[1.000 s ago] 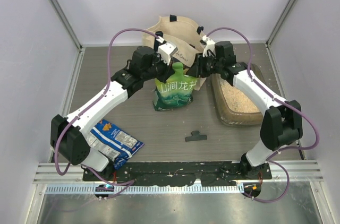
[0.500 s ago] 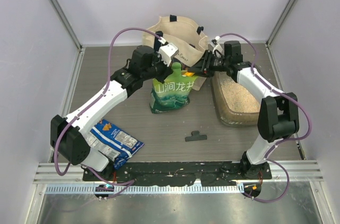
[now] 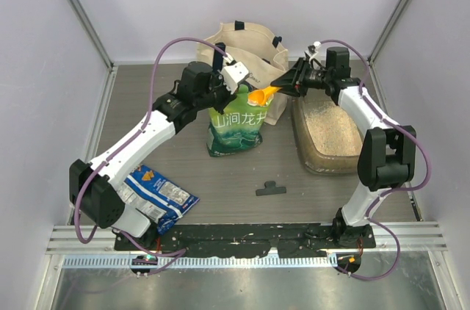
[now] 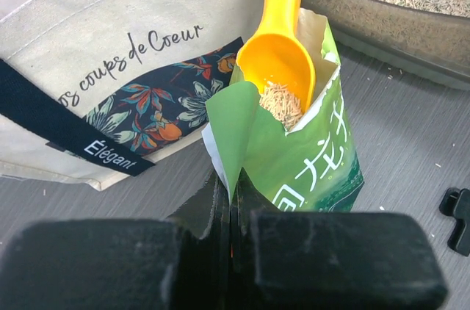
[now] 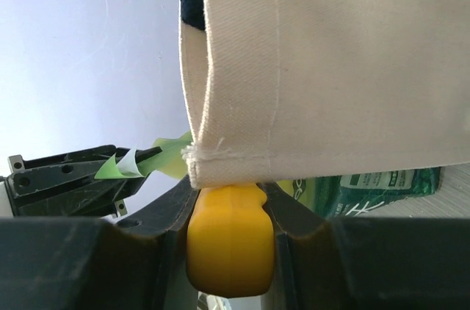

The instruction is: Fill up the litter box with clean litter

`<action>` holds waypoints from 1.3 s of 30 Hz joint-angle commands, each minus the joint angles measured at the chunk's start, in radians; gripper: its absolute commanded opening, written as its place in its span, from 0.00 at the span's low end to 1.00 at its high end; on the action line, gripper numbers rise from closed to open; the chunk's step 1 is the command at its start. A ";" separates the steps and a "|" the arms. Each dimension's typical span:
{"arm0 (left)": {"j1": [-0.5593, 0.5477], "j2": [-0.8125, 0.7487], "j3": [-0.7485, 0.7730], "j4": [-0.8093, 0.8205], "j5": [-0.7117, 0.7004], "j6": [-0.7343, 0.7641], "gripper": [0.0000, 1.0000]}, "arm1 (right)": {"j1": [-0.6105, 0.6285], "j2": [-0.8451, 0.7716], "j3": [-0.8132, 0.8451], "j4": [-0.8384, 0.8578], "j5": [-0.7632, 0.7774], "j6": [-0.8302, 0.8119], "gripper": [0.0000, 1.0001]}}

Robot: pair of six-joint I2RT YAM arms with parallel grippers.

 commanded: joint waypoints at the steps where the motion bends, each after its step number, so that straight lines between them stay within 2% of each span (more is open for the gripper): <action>1: -0.002 -0.057 0.126 0.196 0.034 0.064 0.00 | -0.038 -0.007 0.054 0.061 -0.032 0.038 0.01; 9: -0.002 -0.035 0.160 0.199 0.028 0.102 0.00 | -0.080 -0.065 0.008 0.093 -0.092 0.095 0.01; 11: -0.002 -0.025 0.184 0.193 0.025 0.116 0.00 | -0.123 -0.065 -0.002 0.110 -0.101 0.116 0.01; 14: -0.002 -0.018 0.194 0.193 0.031 0.124 0.00 | -0.132 -0.061 -0.041 0.214 -0.117 0.178 0.01; 19: 0.000 0.018 0.276 0.155 0.050 0.061 0.00 | -0.160 -0.090 -0.156 0.267 -0.129 0.230 0.01; 22: 0.000 0.010 0.254 0.179 0.060 0.061 0.00 | -0.173 -0.098 -0.131 0.260 -0.153 0.209 0.01; 27: 0.000 -0.019 0.197 0.199 0.076 0.061 0.00 | -0.199 -0.090 -0.182 0.322 -0.164 0.250 0.01; 32: 0.000 -0.030 0.184 0.199 0.059 0.082 0.00 | -0.233 -0.093 -0.119 0.296 -0.183 0.224 0.01; 39: 0.000 -0.030 0.189 0.193 0.051 0.094 0.00 | -0.252 -0.099 -0.163 0.334 -0.198 0.264 0.01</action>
